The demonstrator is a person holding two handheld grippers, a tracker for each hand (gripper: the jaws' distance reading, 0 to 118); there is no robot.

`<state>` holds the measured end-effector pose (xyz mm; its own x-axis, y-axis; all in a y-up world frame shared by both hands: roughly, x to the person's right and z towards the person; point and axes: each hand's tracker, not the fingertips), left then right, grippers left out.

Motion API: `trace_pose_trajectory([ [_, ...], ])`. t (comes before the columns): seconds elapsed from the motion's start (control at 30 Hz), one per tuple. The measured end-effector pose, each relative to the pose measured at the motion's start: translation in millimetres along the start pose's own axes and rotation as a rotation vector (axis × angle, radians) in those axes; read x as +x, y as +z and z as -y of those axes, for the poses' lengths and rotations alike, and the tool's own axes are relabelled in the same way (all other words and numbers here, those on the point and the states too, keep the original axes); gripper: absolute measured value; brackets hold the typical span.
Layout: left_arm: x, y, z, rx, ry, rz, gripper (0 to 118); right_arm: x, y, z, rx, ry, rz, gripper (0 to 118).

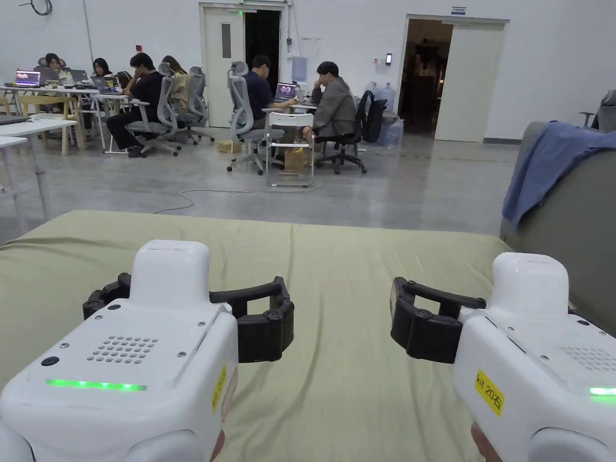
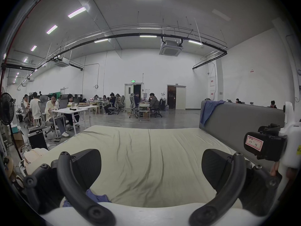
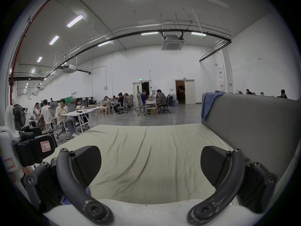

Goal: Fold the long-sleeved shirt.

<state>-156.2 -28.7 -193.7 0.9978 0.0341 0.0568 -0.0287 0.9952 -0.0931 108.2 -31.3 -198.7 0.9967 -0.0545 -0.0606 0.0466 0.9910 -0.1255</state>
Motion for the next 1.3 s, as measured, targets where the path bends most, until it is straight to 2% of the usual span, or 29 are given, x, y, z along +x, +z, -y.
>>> trace_pose_trajectory([
  [0.07, -3.2, 0.3, 0.2, -0.002, 0.017, 0.016, 117, 1.4, -0.4, 0.2, 0.0, -0.012, 0.0, 117],
  [0.1, -5.7, 1.9, 1.0, 0.007, 0.038, 0.06, 107, 2.3, -0.6, 0.3, -0.004, -0.017, 0.001, 108],
  [0.13, -6.8, 3.4, 1.9, 0.015, 0.037, 0.079, 76, 3.1, 0.0, 0.4, -0.007, -0.019, -0.001, 78],
  [0.17, -4.7, 4.3, 2.6, 0.011, 0.006, 0.059, 4, 3.7, 1.3, 0.5, -0.009, -0.018, -0.008, 5],
  [0.2, 0.2, 3.2, 5.1, 0.01, -0.069, 0.006, 0, 3.1, 1.3, 0.6, -0.016, -0.012, 0.004, 0],
  [0.23, 3.4, 0.9, 8.5, -0.003, -0.114, -0.047, 0, 2.6, 0.8, 3.4, -0.024, -0.007, 0.042, 0],
  [0.27, 3.9, 2.9, 8.5, 0.04, -0.094, -0.045, 0, 6.6, 2.2, 6.1, -0.019, -0.026, 0.044, 0],
  [0.37, -4.3, 0.3, 6.4, -0.042, 0.028, 0.04, 0, 15.4, 2.9, 8.8, -0.015, -0.046, 0.028, 0],
  [0.53, -30.5, -3.8, -1.4, -0.041, 0.045, -0.036, 0, 1.9, -13.4, 7.9, -0.034, -0.025, 0.047, 0],
  [0.57, -42.4, 1.0, -3.8, -0.036, 0.061, -0.051, 0, -6.2, -20.1, 7.0, -0.045, -0.036, 0.013, 0],
  [0.67, -91.0, 20.2, -11.6, -0.031, 0.098, -0.166, 0, -53.2, -40.2, -0.6, -0.1, -0.08, -0.197, 0],
  [0.77, -146.0, 51.7, -13.4, -0.04, 0.086, -0.352, 0, -127.8, -44.1, -5.1, -0.079, 0.004, -0.397, 0],
  [0.9, -205.3, 96.7, -9.1, -0.077, 0.065, -0.58, 0, -224.2, -33.5, -0.6, -0.078, 0.026, -0.728, 0],
  [1.0, -227.5, 109.9, 3.8, -0.123, 0.048, -0.661, 0, -267.6, -23.1, 7.3, -0.082, 0.033, -0.846, 0],
  [1.1, -242.2, 100.7, 22.0, -0.171, 0.073, -0.651, 0, -274.5, -24.4, 17.5, -0.076, 0.043, -0.867, 0],
  [1.13, -244.7, 94.7, 29.9, -0.188, 0.086, -0.636, 9, -271.9, -28.4, 20.7, -0.084, 0.049, -0.865, 0],
  [1.17, -249.2, 84.9, 39.4, -0.201, 0.108, -0.613, 45, -266.7, -34.3, 25.3, -0.099, 0.059, -0.855, 0],
  [1.2, -254.4, 72.8, 50.5, -0.21, 0.137, -0.579, 85, -259.3, -39.4, 30.7, -0.119, 0.067, -0.84, 0],
  [1.23, -259.5, 60.1, 61.5, -0.232, 0.153, -0.561, 118, -250.9, -45.8, 36.0, -0.149, 0.074, -0.82, 0],
  [1.27, -264.6, 41.8, 79.6, -0.291, 0.184, -0.538, 117, -240.6, -53.0, 42.4, -0.184, 0.081, -0.791, 0],
  [1.3, -267.4, 28.3, 100.3, -0.427, 0.255, -0.501, 118, -230.4, -58.9, 48.7, -0.214, 0.091, -0.762, 0],
])
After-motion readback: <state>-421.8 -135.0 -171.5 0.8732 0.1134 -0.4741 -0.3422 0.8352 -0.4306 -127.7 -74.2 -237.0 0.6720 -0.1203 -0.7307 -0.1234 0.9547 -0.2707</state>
